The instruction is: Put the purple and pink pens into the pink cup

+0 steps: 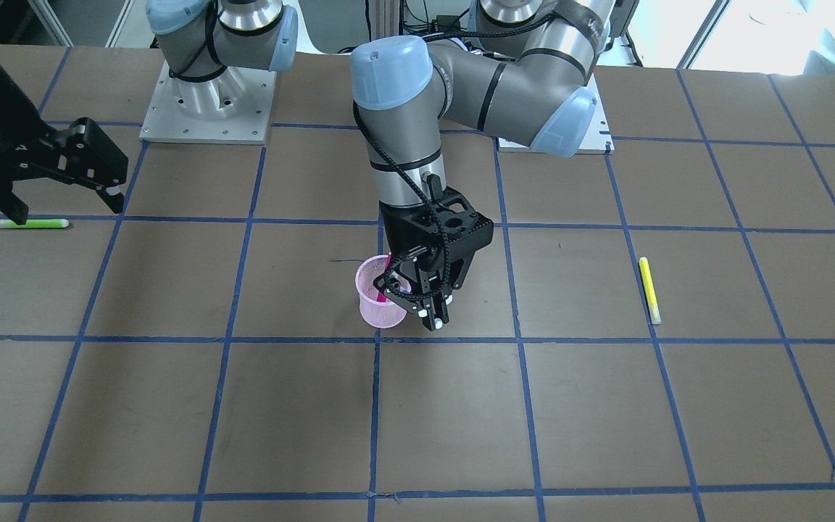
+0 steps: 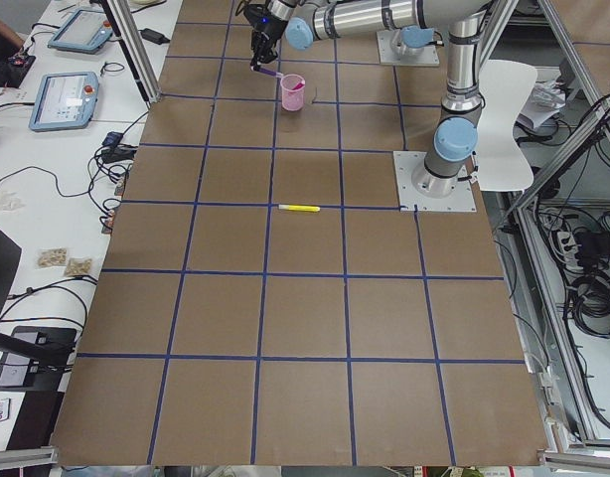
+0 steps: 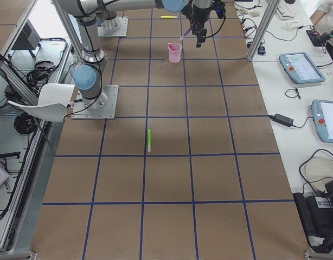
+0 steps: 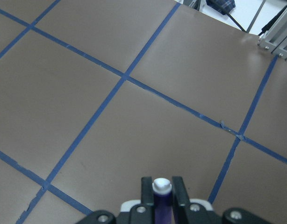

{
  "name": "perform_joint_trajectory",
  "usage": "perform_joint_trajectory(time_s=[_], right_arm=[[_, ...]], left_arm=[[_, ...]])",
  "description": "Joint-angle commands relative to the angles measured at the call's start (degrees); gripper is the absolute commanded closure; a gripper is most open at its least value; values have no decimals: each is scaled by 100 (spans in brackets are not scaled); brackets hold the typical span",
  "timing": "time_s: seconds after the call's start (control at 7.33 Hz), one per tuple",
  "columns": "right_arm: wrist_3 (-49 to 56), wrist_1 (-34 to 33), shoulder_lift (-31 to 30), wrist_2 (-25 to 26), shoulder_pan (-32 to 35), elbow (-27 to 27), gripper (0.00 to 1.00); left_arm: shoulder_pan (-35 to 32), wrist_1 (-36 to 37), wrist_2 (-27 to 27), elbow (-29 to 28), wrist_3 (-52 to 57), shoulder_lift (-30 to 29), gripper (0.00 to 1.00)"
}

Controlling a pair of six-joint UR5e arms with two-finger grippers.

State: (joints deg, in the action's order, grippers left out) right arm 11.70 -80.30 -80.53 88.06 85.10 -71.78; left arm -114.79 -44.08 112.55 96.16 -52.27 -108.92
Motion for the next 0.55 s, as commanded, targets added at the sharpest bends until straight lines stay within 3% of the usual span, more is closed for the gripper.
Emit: perform_joint_trajectory(time_s=[0.0,0.41], right_arm=[[-626,-117,37,62,515,-142,0],[-1036,-153,-15,62,463,-415,0]], left_arm=[[-245,-4,197,17,-231,-129,100],[-263,5,363,175,-275,-261,100]])
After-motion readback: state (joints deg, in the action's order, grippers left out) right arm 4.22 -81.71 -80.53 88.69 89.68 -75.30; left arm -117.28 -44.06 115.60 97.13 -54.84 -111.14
